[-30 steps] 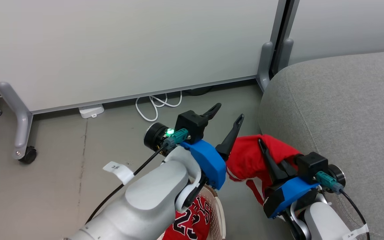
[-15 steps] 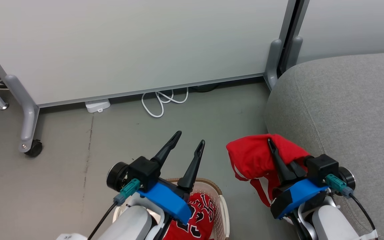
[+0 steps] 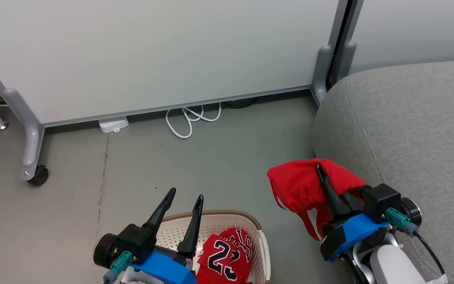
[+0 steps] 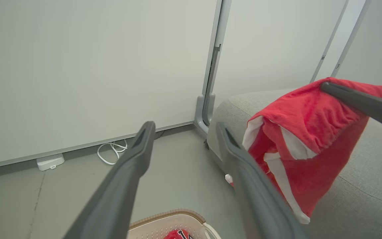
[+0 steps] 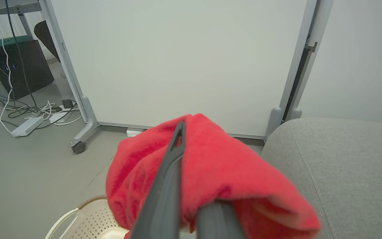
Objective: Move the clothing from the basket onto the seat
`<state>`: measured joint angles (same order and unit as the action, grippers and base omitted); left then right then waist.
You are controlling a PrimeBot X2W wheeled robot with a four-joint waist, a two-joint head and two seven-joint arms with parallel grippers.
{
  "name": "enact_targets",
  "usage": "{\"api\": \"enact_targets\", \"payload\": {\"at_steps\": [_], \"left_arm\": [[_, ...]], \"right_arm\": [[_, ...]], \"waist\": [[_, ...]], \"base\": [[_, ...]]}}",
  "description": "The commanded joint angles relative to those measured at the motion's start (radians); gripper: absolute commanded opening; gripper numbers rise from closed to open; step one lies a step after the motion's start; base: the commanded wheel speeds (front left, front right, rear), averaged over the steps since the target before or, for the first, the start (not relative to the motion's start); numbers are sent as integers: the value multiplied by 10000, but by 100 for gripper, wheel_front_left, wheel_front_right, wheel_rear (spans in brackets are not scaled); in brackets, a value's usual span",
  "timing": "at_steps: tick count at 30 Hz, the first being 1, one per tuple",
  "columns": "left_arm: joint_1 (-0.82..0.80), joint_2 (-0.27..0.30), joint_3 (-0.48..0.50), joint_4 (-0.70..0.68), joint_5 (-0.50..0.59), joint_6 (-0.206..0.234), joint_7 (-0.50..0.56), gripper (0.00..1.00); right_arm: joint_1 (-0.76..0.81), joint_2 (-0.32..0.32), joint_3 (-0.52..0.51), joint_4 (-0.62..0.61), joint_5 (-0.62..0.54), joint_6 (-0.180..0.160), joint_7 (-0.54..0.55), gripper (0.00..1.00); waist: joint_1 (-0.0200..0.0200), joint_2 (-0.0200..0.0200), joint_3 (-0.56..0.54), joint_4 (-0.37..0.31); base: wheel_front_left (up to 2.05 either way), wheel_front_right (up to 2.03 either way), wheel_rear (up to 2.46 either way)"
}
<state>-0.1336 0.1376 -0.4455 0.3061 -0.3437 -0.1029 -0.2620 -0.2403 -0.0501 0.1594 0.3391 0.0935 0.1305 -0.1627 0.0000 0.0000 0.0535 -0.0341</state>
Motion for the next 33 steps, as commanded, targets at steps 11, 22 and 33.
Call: {"api": "enact_targets", "payload": {"at_steps": [11,22,33], "left_arm": [[95,-384,610,44,688,-274,-44,100],[-73,-318,368,175,676,-299,-44,100],[-260,-186,184,126,589,-302,-44,100]], "right_arm": [[101,-2,63,-148,-44,5,46,0],[-29,-1,159,-77,41,5,-74,0],[-87,-1,232,44,198,5,-227,0]], "waist": [[0,0,44,-177],[0,0,215,-1370],[0,0,311,-2836]], "base": [[0,0,0],[0,0,0],[0,0,0]]}}
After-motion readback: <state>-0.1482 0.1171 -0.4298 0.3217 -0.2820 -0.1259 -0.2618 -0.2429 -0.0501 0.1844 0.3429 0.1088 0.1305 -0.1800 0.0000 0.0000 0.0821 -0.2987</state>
